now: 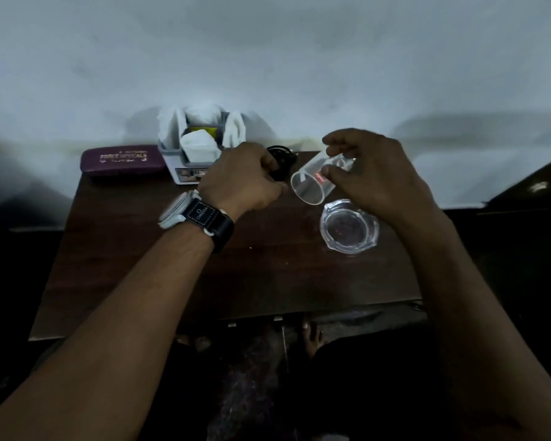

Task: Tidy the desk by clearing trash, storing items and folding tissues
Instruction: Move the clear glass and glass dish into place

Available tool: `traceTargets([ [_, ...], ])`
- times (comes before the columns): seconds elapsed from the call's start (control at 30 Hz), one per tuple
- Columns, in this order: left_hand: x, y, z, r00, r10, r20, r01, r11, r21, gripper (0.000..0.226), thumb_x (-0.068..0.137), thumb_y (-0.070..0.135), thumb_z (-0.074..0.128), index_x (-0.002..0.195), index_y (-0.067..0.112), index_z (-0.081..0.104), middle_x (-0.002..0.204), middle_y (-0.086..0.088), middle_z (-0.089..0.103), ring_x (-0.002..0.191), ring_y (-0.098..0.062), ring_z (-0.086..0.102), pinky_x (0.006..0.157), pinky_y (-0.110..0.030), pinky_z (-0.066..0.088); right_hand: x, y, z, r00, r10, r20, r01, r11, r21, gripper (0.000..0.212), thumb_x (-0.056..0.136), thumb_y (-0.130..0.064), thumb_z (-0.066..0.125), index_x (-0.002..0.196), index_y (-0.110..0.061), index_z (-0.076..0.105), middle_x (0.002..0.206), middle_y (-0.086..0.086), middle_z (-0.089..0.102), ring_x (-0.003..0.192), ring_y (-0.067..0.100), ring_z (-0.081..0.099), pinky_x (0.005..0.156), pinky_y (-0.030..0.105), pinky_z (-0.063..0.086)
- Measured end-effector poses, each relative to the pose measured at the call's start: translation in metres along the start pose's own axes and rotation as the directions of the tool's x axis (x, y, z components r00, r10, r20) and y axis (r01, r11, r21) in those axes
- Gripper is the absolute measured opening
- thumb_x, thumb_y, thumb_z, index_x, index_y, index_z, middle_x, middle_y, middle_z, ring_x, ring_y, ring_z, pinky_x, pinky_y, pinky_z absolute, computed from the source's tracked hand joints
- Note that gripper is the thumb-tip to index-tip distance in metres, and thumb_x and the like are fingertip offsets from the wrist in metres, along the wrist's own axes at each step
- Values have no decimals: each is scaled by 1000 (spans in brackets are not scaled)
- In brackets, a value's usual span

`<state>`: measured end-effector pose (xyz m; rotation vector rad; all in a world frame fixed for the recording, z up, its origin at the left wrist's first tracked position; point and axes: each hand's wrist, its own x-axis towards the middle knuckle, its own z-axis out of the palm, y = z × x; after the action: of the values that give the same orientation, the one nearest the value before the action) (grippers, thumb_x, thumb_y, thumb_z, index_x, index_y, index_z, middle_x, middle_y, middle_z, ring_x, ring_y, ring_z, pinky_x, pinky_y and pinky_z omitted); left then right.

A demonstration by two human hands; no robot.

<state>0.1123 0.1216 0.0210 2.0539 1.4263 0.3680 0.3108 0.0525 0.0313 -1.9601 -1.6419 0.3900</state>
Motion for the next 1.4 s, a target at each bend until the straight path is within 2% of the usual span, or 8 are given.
traceTargets([
  [0.27,4,35,28,994,56,97,-64,995,80,19,81,39,79,95,27,75,102,0,75,95,-22,71,80,-35,56,-9,33,-4,998,-49,50,53,995,-85,48,83,-6,68,128,-22,68,125,3,69,117,23,63,105,37,47],
  [0.4,5,41,41,946,-42,320,-38,970,238,32,82,46,78,96,18,72,83,1,74,71,-21,71,64,-31,59,1,43,9,979,-166,122,204,869,-450,72,77,0,67,142,-28,54,151,2,47,133,32,46,104,49,40],
  [0.57,5,44,61,871,-145,468,76,984,164,46,88,57,69,104,14,71,79,-1,79,70,-19,79,72,-43,66,16,38,25,935,-227,272,346,746,-568,92,85,5,58,159,-38,24,172,-8,10,157,31,12,117,56,27],
  [0.8,5,46,75,885,-167,434,146,986,83,38,93,45,70,104,9,73,81,-6,79,72,-21,79,74,-42,66,32,42,38,901,-227,371,404,750,-524,92,89,1,61,159,-41,20,168,-12,21,158,26,8,118,59,21],
  [1.03,13,39,94,929,-129,347,133,991,12,34,89,40,76,95,6,69,77,-8,78,68,-22,78,70,-42,66,36,43,46,905,-236,353,396,770,-500,73,84,0,64,146,-33,44,151,-4,42,147,21,32,112,62,26],
  [1.17,15,39,99,958,-100,269,106,994,-8,29,86,33,80,93,8,68,75,-7,78,65,-20,78,67,-40,66,36,44,41,931,-233,280,346,806,-480,79,80,3,68,147,-29,40,150,-2,45,142,24,38,106,61,37],
  [1.3,20,35,106,972,-113,205,127,990,-55,26,80,28,84,86,6,70,72,-11,78,66,-25,78,65,-43,66,40,56,22,968,-233,88,247,948,-202,88,69,5,68,146,-26,37,145,1,49,128,29,51,91,54,53],
  [1.4,24,31,112,988,-76,134,76,997,7,31,76,32,82,92,8,71,80,-13,77,73,-32,77,67,-45,65,33,60,5,985,-134,-111,144,986,84,84,70,-6,73,145,-22,39,140,-3,55,124,18,55,100,37,50],
])
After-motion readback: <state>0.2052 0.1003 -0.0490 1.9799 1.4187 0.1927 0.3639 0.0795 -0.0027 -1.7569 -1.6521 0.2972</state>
